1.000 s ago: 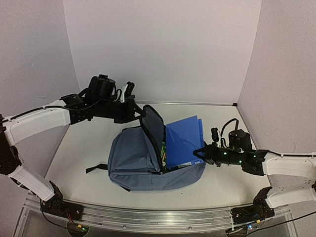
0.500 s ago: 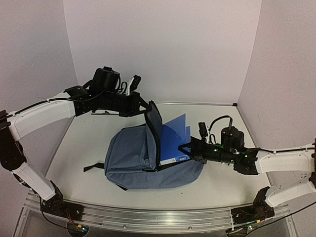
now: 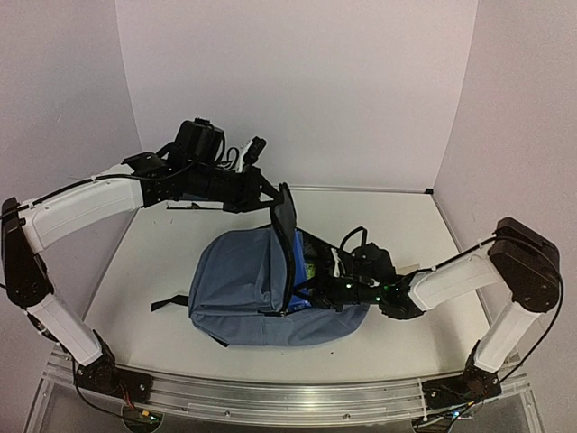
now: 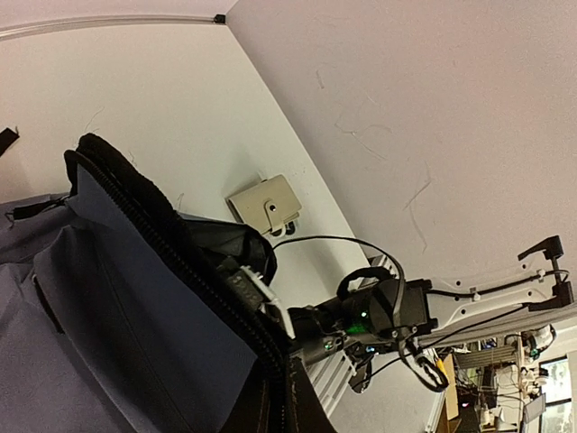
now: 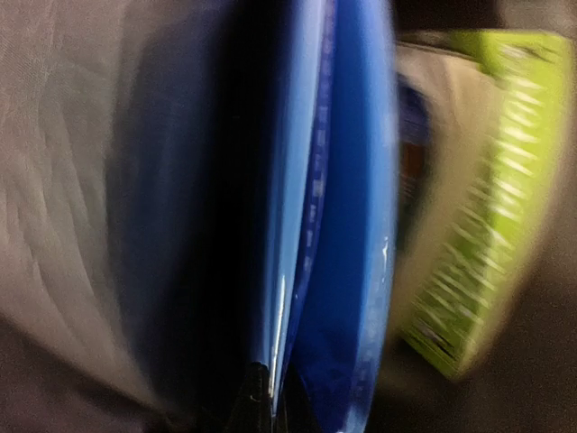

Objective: Pack the student bag
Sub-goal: Place the files in the student bag.

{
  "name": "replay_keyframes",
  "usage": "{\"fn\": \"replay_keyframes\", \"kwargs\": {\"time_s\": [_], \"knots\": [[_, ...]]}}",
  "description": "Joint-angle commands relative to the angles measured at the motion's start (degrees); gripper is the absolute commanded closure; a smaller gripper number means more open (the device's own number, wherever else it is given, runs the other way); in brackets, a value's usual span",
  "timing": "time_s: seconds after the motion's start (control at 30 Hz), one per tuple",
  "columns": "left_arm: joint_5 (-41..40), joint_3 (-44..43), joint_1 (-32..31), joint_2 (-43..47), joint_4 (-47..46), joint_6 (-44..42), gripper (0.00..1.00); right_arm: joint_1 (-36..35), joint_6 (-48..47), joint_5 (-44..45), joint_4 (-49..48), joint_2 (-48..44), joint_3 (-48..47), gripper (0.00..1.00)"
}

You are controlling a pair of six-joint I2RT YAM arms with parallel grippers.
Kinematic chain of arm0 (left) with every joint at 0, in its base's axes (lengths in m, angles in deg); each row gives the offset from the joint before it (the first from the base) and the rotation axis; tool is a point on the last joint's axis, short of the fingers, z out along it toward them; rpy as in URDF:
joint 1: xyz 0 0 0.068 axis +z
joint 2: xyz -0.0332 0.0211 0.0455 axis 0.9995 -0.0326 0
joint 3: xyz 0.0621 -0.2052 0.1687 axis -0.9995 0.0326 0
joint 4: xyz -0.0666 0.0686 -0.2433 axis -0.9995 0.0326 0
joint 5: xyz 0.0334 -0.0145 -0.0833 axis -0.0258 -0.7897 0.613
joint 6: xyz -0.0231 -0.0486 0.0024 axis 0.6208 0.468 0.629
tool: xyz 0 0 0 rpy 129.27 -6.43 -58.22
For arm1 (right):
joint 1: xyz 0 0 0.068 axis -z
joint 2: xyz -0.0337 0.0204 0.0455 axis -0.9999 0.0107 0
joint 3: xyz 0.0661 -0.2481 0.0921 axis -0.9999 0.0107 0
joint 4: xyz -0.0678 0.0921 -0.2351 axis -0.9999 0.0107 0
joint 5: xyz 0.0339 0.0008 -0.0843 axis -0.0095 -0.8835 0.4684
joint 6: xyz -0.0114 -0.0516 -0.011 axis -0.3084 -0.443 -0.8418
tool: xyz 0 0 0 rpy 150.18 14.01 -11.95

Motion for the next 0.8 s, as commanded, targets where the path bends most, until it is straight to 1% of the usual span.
{"fn": "replay_keyframes", "kwargs": {"time_s": [0.0,0.17,0.23,0.27,0.37,0.43,0.47,0.5,0.57,0.7,0.77], "knots": [[6.11,-4.9,0.23,-1.97,-5.65,0.09,1.0,-1.22,-1.93,2.65,-1.4,7.52,-7.38,0.98],[6.75,-3.33,0.25,-1.95,-7.51,1.37,1.0,-2.96,-4.01,4.86,-1.58,14.54,-13.78,0.91],[5.98,-2.28,0.26,-1.18,-7.62,1.43,1.0,-3.42,-4.66,5.52,-1.6,15.14,-14.89,0.89],[5.31,-1.72,0.26,-0.63,-7.55,1.41,1.0,-3.51,-5.07,5.94,-1.62,14.98,-15.06,0.87],[2.24,0.15,0.42,1.53,-6.85,1.2,1.0,-3.54,-6.1,8.64,-1.34,12.66,-13.71,0.73],[0.94,1.51,1.04,2.9,-6.61,1.33,1.0,-3.54,-7.26,11.86,0.42,9.3,-11.7,0.61],[0.87,2.12,1.61,3.38,-6.31,1.54,0.97,-3.53,-7.91,13.83,1.89,7.39,-10.67,0.55],[0.81,2.68,2.3,3.89,-5.78,1.82,0.92,-3.53,-8.67,15.91,3.55,5.37,-9.44,0.48],[0.78,3.66,4.8,4.48,-3.9,2.67,0.78,-3.53,-9.89,21.35,9.13,0.25,-7.61,0.38],[-0.07,6.72,12.0,6.52,0.41,3.14,0.46,-3.54,-13.14,32.74,22.39,-10.7,-5.52,0.2],[-2.35,8.45,15.12,7.82,2.22,2.35,0.3,-3.56,-14.42,37.46,28.75,-15.84,-5.77,0.13]]}}
